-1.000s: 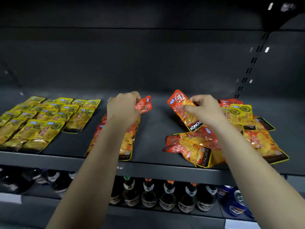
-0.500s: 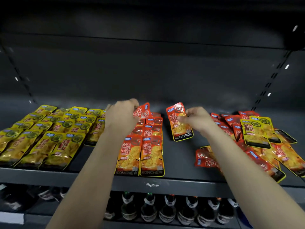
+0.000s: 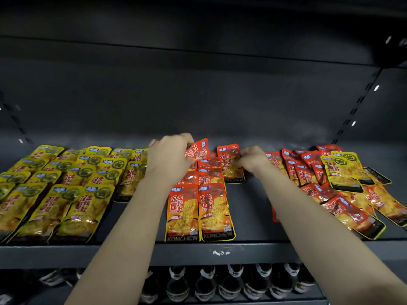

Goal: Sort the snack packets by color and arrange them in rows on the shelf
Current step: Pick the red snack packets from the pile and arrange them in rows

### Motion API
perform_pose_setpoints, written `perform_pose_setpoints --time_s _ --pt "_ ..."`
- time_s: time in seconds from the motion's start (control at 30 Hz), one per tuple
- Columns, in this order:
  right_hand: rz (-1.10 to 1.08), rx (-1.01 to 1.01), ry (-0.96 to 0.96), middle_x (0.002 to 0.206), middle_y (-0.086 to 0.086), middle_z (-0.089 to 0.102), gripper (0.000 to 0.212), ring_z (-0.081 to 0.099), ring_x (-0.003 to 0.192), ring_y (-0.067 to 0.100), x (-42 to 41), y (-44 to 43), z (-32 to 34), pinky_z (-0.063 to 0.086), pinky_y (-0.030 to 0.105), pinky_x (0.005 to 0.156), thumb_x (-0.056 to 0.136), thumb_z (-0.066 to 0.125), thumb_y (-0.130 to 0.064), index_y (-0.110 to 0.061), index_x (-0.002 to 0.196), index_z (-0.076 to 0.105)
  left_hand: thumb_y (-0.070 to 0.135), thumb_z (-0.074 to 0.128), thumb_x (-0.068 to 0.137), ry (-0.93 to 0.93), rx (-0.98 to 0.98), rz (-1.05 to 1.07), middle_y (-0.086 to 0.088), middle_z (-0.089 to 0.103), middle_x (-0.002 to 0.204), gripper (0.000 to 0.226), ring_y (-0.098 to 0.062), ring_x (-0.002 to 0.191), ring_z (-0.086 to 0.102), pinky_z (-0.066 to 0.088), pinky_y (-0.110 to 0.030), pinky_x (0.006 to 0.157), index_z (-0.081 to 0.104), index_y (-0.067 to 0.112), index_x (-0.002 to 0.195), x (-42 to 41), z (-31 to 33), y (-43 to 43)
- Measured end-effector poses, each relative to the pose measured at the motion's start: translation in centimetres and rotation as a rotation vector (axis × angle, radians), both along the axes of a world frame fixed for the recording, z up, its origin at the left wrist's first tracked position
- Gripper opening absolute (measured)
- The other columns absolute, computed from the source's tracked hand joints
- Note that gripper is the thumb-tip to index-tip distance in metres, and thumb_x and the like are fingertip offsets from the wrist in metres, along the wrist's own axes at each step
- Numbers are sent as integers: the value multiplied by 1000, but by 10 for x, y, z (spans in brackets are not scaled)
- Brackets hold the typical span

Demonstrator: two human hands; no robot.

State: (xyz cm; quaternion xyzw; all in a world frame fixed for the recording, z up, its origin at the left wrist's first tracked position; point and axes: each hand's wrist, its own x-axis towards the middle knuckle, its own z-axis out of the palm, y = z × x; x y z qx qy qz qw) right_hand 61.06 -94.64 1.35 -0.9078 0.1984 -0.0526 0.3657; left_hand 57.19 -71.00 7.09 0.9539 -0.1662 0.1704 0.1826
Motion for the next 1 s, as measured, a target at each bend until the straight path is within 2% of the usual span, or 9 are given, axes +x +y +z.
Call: perform_pose_setpoints --time_s 0.07,0.27,0.4,0.53,0.63,0.7,0.83,0.93,1.0 --pt "-14 -26 4 84 9 66 23 64 86 26 1 0 -4 51 34 82 81 76 -28 -8 89 71 38 72 84 -3 -1 -7 5 69 112 34 -16 103 65 44 -38 95 57 26 112 1 -1 1" --pt "-51 -116 35 94 14 70 32 65 91 30 -2 3 -6 50 32 76 83 73 -34 -5 96 72 39 70 85 -15 15 -18 6 69 113 33 -16 104 65 44 -39 96 57 26 113 3 -2 2" --pt "-68 -99 20 85 8 61 34 59 86 25 -2 -1 -7 43 29 70 77 78 -36 -9 92 62 40 71 84 -12 9 -30 6 68 114 35 -15 105 64 44 -39 96 57 27 113 0 -3 1" --pt "-99 85 -77 92 3 57 40 56 86 21 -13 1 -1 45 29 73 81 76 -37 -10 104 58 40 74 81 53 -133 -92 5 68 112 37 -15 100 66 54 -38 86 59 25 111 -5 -3 4" --pt "-39 394 -141 70 3 43 28 38 53 13 -28 9 20 28 22 43 93 60 -42 -14 90 58 35 81 75 193 -404 -196 8 70 98 33 -9 88 67 56 -31 74 63 23 100 -6 -3 2" --pt "54 602 -209 75 4 49 33 40 54 12 -42 16 36 27 20 41 92 57 -48 -16 92 58 30 83 73 331 -633 -269 6 72 92 32 -10 84 70 58 -37 77 64 20 95 -7 -2 -1" --pt "363 716 -256 92 6 62 62 56 70 14 -73 30 54 43 23 57 80 54 -60 -10 115 60 15 83 73 484 -981 -350 -2 75 93 30 -19 86 72 59 -43 82 66 12 98 -13 0 -14" --pt "465 671 -290 103 9 69 41 67 88 24 -84 40 58 55 35 79 84 69 -37 -11 114 61 14 84 71 467 -1012 -370 -2 74 94 34 -17 85 72 59 -37 78 67 14 100 -16 -1 -24" --pt "468 701 -304 116 17 68 45 66 105 35 -88 42 59 52 48 94 81 73 -24 -7 121 61 16 84 70 445 -994 -376 0 73 93 35 -16 85 72 58 -38 78 67 15 100 -16 -3 -27"
